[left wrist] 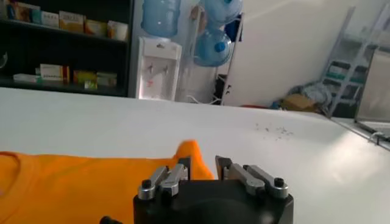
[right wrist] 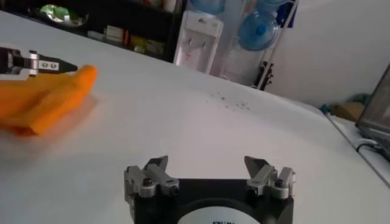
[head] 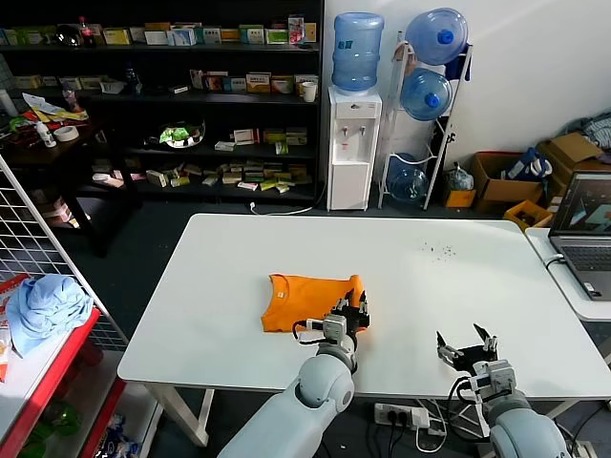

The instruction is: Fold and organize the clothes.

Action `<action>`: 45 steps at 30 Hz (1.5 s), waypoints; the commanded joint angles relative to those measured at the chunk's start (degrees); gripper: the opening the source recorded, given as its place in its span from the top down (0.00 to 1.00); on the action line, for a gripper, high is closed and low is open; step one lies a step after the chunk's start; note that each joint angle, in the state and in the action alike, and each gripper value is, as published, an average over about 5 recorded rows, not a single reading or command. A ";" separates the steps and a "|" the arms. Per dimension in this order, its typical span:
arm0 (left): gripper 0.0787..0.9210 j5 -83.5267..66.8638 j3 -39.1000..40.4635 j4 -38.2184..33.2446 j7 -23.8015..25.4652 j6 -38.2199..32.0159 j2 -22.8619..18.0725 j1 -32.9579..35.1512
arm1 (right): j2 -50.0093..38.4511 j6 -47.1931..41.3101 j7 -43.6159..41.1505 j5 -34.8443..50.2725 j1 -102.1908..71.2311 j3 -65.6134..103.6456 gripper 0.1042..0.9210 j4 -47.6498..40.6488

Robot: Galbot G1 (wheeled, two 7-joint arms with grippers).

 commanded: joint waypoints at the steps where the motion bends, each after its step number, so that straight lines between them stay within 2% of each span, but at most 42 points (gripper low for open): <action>1: 0.61 3.50 -1.69 -3.06 6.58 -14.71 4.25 0.78 | 0.18 0.85 0.21 0.22 1.08 -1.12 0.12 0.76; 7: 0.41 7.82 -8.36 -9.02 8.67 -18.60 16.40 4.98 | 0.41 3.84 -0.35 1.04 2.61 -2.05 0.12 0.54; 12: 0.23 10.07 -16.88 -14.43 9.31 -22.50 26.24 12.36 | 1.87 10.30 -3.41 1.72 3.73 -1.23 0.12 -0.61; 15: 0.15 10.18 -22.61 -16.73 9.52 -23.94 29.50 18.26 | 3.77 11.65 -5.41 1.85 4.31 0.78 0.12 -0.91; 18: 0.12 10.24 -27.34 -17.24 10.66 -25.83 31.37 22.89 | 5.46 12.00 -7.25 1.47 4.60 2.82 0.12 -1.52; 23: 0.12 10.41 -31.27 -18.08 12.03 -26.10 31.00 26.90 | 7.90 12.67 -9.62 -0.33 4.26 4.15 0.12 -1.72; 33: 0.12 14.09 -31.34 -19.05 11.27 -27.34 27.39 28.89 | 10.65 12.97 -11.39 -2.20 3.60 6.70 0.12 -0.99; 45: 0.12 17.81 -33.50 -20.36 14.97 -23.06 23.94 29.98 | 14.76 9.02 -13.69 -5.88 3.80 10.53 0.12 1.42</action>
